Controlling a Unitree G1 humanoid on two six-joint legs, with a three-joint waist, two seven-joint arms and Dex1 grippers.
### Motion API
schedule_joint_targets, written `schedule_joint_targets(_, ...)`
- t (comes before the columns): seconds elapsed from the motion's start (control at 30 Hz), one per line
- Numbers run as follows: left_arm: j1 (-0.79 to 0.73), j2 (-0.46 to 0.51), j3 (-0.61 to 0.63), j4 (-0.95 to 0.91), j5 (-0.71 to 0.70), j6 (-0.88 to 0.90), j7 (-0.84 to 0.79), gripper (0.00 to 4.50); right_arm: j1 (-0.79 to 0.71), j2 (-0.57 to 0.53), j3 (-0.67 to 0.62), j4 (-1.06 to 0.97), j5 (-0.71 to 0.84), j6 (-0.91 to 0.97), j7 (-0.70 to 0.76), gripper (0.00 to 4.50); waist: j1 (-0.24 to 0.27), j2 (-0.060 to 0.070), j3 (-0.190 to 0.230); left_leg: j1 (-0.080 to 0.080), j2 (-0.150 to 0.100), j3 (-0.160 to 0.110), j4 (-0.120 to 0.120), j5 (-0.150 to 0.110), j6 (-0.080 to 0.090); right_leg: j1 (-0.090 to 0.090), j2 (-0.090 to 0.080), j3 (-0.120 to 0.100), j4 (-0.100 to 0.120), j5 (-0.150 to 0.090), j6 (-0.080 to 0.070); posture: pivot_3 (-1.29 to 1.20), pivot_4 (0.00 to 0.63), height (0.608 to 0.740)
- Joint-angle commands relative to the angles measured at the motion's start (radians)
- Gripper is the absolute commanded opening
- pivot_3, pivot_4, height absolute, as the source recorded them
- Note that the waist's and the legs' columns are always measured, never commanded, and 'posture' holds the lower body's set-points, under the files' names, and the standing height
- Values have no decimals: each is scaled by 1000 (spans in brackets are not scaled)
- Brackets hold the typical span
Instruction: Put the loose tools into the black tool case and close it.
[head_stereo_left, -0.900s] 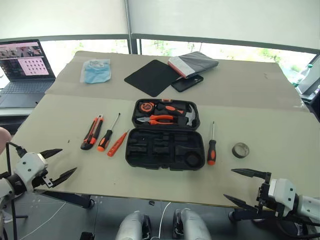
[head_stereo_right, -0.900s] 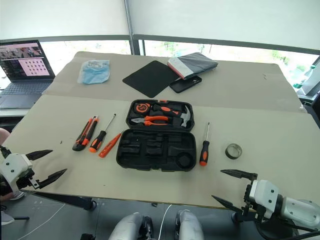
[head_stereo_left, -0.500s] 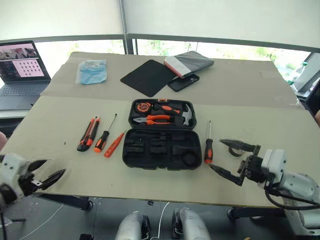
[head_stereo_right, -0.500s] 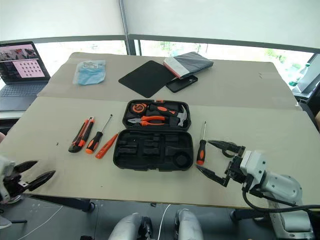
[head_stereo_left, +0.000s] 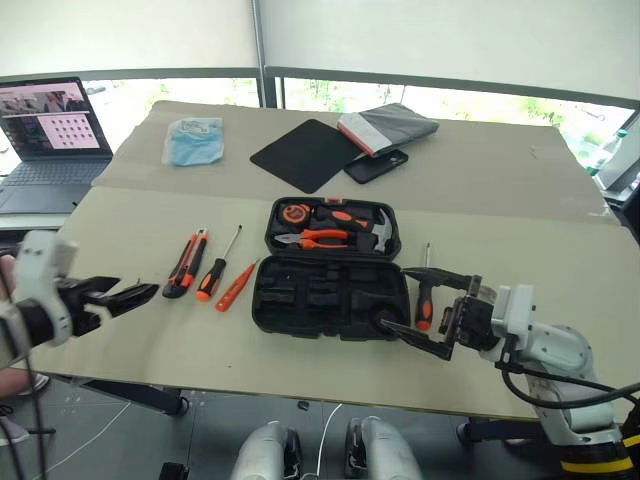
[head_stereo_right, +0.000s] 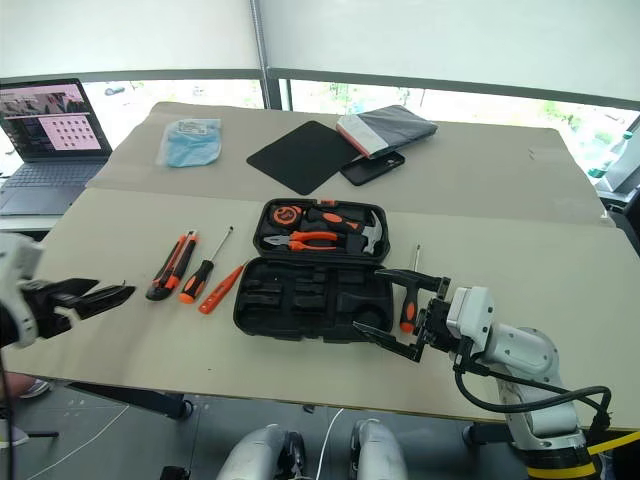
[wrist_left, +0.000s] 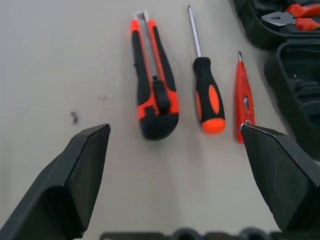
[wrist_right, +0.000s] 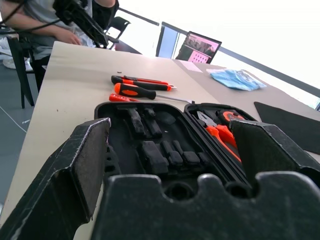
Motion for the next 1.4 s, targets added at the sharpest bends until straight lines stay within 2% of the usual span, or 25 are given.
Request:
schedule_joint_targets(0.03,-135,-56,-137,-21,52,44,113,3714,0,6,-11,-22,1,-1,-11,4500,1,0,0,0,0,0,0,0,0,0,0,0,1,0,-1,0,150,740)
schedule_joint_targets(0.13,-247,-132,-240,-4,73,91,171,2796,22,7,-16,-32,-1,-3,-13,4500,0,0,0,0,0,0,1,2,-3,0,3,-1,2,0,-1,0,150,740)
schedule_joint_targets(0.23,-336,-216,-283,58,128,126,251,2796,31,12,-14,-39,-6,-2,-21,4500,3,0,0,2,0,0,2,2,-3,2,3,0,3,0,-1,0,150,740)
schedule_joint_targets(0.4,-408,-278,-339,132,218,141,310,2796,45,10,-22,-47,-8,-2,-32,4500,-4,-1,0,5,0,0,1,2,-3,5,3,1,3,0,-1,0,150,740)
schedule_joint_targets(0.77,-422,-323,-417,193,334,179,316,2796,52,9,-27,-48,-13,-6,-44,4500,1,-1,0,8,0,0,1,3,-3,8,3,0,2,0,-1,0,150,740)
schedule_joint_targets(0.9,-418,-348,-375,200,348,139,301,1933,40,12,-24,-39,-16,-6,-51,4500,1,-1,0,13,0,0,1,2,-3,13,2,0,2,0,-1,0,150,740)
schedule_joint_targets(1.0,-428,-359,-324,174,339,131,287,865,42,10,-27,-39,-16,-7,-52,4500,3,-1,1,13,1,-1,1,2,-3,14,1,0,2,0,-1,0,150,740)
schedule_joint_targets(1.03,-434,-358,-297,158,338,122,287,846,44,10,-29,-39,-17,-8,-53,4500,3,-1,1,12,0,-1,1,2,-3,13,0,0,1,0,-1,0,150,740)
schedule_joint_targets(1.13,-440,-340,-270,107,344,-32,229,845,48,8,-36,-43,-17,-5,-59,4500,3,-2,1,11,0,-2,1,2,-2,13,0,-1,1,0,-1,0,150,740)
schedule_joint_targets(1.27,-437,-290,-315,69,324,-262,-4,845,43,-4,-77,-51,3,6,-74,4500,3,-2,1,10,0,-2,1,2,-3,13,0,-1,0,0,-1,0,150,740)
schedule_joint_targets(1.33,-448,-235,-420,65,340,-352,-172,845,38,-25,-108,-38,4,7,-74,4500,3,-2,1,11,0,-2,1,2,-3,13,0,-1,0,0,-2,0,150,740)
schedule_joint_targets(1.4,-495,-199,-615,117,470,-585,-357,845,21,-64,-147,15,-12,-13,-52,4500,6,-1,1,11,0,-1,1,2,-3,13,0,-1,0,0,-1,0,150,740)
